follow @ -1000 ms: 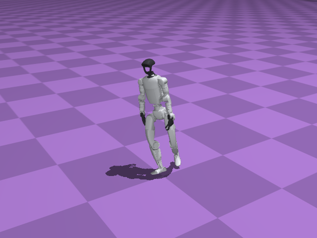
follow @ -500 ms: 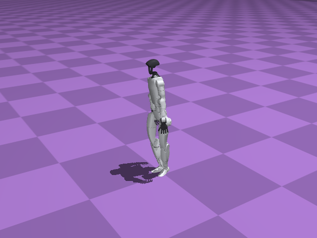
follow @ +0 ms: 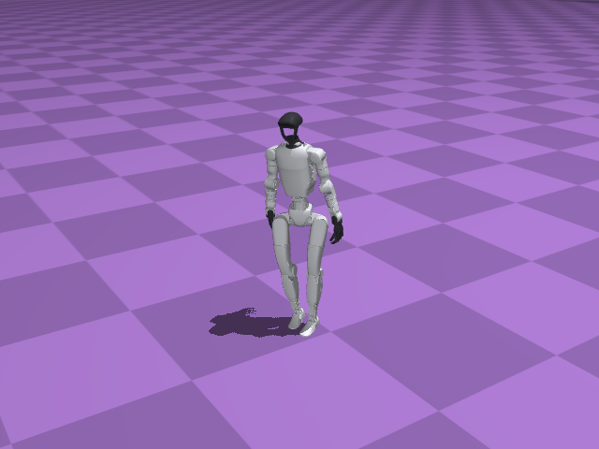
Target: In place motions
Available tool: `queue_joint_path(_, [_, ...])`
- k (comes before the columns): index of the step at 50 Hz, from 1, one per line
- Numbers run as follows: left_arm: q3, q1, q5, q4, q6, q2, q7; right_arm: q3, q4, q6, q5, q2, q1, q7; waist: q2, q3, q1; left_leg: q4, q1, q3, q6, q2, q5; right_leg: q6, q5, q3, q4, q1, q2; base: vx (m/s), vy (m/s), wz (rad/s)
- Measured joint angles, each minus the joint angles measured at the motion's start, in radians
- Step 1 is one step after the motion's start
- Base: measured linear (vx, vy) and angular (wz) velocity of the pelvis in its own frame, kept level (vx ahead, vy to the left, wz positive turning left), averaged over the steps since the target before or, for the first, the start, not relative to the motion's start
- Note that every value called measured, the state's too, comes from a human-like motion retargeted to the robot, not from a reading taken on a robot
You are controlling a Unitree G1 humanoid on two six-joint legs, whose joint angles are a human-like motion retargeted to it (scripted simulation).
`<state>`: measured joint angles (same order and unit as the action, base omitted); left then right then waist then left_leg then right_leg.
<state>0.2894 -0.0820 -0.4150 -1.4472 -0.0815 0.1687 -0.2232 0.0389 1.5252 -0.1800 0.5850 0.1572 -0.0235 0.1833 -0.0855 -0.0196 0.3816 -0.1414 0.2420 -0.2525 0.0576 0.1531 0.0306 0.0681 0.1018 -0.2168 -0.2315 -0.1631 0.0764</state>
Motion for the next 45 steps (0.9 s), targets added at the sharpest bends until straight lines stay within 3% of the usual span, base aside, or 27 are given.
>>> queue_joint_path(3, [0.025, 0.0, 0.035, 0.001, -0.001, -0.004, 0.022, 0.001, -0.01, 0.007, 0.022, 0.032, -0.015, -0.005, 0.045, -0.008, -0.199, 0.022, 0.006, 0.086, -0.013, -0.007, -0.013, -0.006, 0.002, 0.046, 0.027, 0.023, -0.027, -0.03, -0.32, -0.44])
queue_joint_path(6, [0.028, 0.014, 0.05, -0.01, -0.004, -0.011, 0.026, 0.038, -0.006, 0.013, -0.014, 0.063, -0.013, -0.015, 0.05, -0.014, -0.222, 0.034, 0.044, 0.042, -0.024, 0.019, -0.014, -0.003, 0.019, -0.078, 0.055, 0.038, -0.053, 0.05, -0.31, 2.27])
queue_joint_path(8, [0.02, 0.03, 0.05, -0.017, -0.005, -0.017, 0.029, 0.071, 0.009, 0.02, -0.062, 0.084, -0.006, -0.02, 0.052, -0.023, -0.224, 0.047, 0.065, 0.1, -0.055, 0.014, -0.021, -0.012, 0.038, -0.178, 0.061, 0.051, -0.081, 0.11, -0.31, 3.22])
queue_joint_path(10, [0.007, 0.048, 0.05, -0.021, 0.002, -0.023, 0.035, 0.098, 0.032, 0.021, -0.121, 0.107, 0.003, -0.019, 0.058, -0.032, -0.228, 0.058, 0.076, 0.297, -0.078, -0.03, -0.036, -0.023, 0.062, -0.278, 0.062, 0.066, -0.107, 0.16, -0.31, 3.43])
queue_joint_path(15, [-0.012, 0.059, 0.033, -0.012, 0.017, -0.033, 0.023, 0.127, 0.076, -0.001, -0.202, 0.153, 0.049, -0.018, 0.062, -0.016, -0.232, 0.071, 0.016, 0.96, -0.036, -0.17, -0.087, -0.069, 0.104, -0.539, 0.069, 0.103, -0.165, 0.29, -0.31, 3.51])
queue_joint_path(17, [-0.007, 0.055, 0.039, -0.005, 0.019, -0.028, 0.034, 0.12, 0.071, 0.001, -0.199, 0.161, 0.073, -0.048, 0.063, -0.002, -0.233, 0.06, -0.005, 1.078, -0.059, -0.178, -0.101, -0.096, 0.115, -0.651, 0.079, 0.125, -0.177, 0.44, -0.38, 3.6])
queue_joint_path(22, [0.054, 0.055, 0.083, -0.027, 0.014, -0.005, 0.063, 0.084, 0.025, 0.041, -0.138, 0.139, 0.105, -0.133, 0.094, 0.034, -0.225, -0.018, 0.008, 0.991, -0.11, -0.178, -0.127, -0.153, 0.12, -0.869, 0.13, 0.174, -0.182, 0.46, -0.42, 3.02])
queue_joint_path(25, [0.092, 0.058, 0.104, -0.044, 0.004, 0.013, 0.061, 0.068, 0.0, 0.058, -0.119, 0.114, 0.094, -0.109, 0.131, 0.04, -0.246, -0.025, -0.027, 0.975, -0.119, -0.169, -0.123, -0.175, 0.112, -0.965, 0.152, 0.203, -0.191, 0.45, -0.39, 2.22])
queue_joint_path(27, [0.109, 0.049, 0.114, -0.046, 0.003, 0.017, 0.067, 0.067, -0.027, 0.067, -0.119, 0.098, 0.082, -0.072, 0.146, 0.046, -0.271, -0.008, -0.069, 1.009, -0.105, -0.166, -0.098, -0.188, 0.104, -1.018, 0.153, 0.218, -0.195, 0.49, -0.38, 1.69])
queue_joint_path(28, [0.115, 0.045, 0.119, -0.046, 0.005, 0.022, 0.071, 0.071, -0.047, 0.071, -0.119, 0.089, 0.074, -0.048, 0.143, 0.048, -0.283, 0.007, -0.088, 1.018, -0.064, -0.168, -0.077, -0.194, 0.1, -1.042, 0.149, 0.224, -0.186, 0.46, -0.36, 1.57])
queue_joint_path(30, [0.12, 0.027, 0.126, -0.045, 0.009, 0.02, 0.078, 0.079, -0.091, 0.085, -0.121, 0.074, 0.061, -0.017, 0.141, 0.058, -0.295, 0.052, -0.128, 1.106, -0.059, -0.17, -0.075, -0.209, 0.089, -1.09, 0.141, 0.237, -0.181, 0.43, -0.33, 1.51])
queue_joint_path(32, [0.12, 0.014, 0.124, -0.053, 0.011, 0.017, 0.08, 0.083, -0.153, 0.092, -0.134, 0.058, 0.05, 0.006, 0.141, 0.063, -0.298, 0.08, -0.069, 0.879, -0.118, -0.089, -0.08, -0.224, 0.067, -1.125, 0.134, 0.254, -0.184, 0.44, -0.34, 1.43])
queue_joint_path(33, [0.119, 0.01, 0.12, -0.061, 0.01, 0.014, 0.083, 0.083, -0.182, 0.096, -0.145, 0.048, 0.044, 0.008, 0.137, 0.066, -0.291, 0.077, -0.074, 0.922, -0.112, -0.102, -0.073, -0.231, 0.054, -1.141, 0.131, 0.26, -0.182, 0.37, -0.31, 1.35])
queue_joint_path(40, [0.109, -0.007, 0.07, -0.095, 0.005, -0.022, 0.084, 0.086, -0.316, 0.112, -0.274, -0.015, 0.01, 0.031, 0.113, 0.071, -0.303, 0.063, -0.065, 0.755, -0.147, -0.063, -0.095, -0.272, -0.078, -1.163, 0.07, 0.327, -0.189, 0.42, -0.29, 1.17])
queue_joint_path(45, [0.116, -0.012, 0.093, -0.105, 0.006, -0.049, 0.071, 0.048, -0.384, 0.103, -0.238, -0.024, 0.002, 0.14, 0.014, 0.069, -0.279, -0.013, -0.033, 0.639, -0.145, -0.158, -0.133, -0.192, -0.193, -0.958, -0.254, 0.292, -0.277, 0.35, -0.3, 1.08])
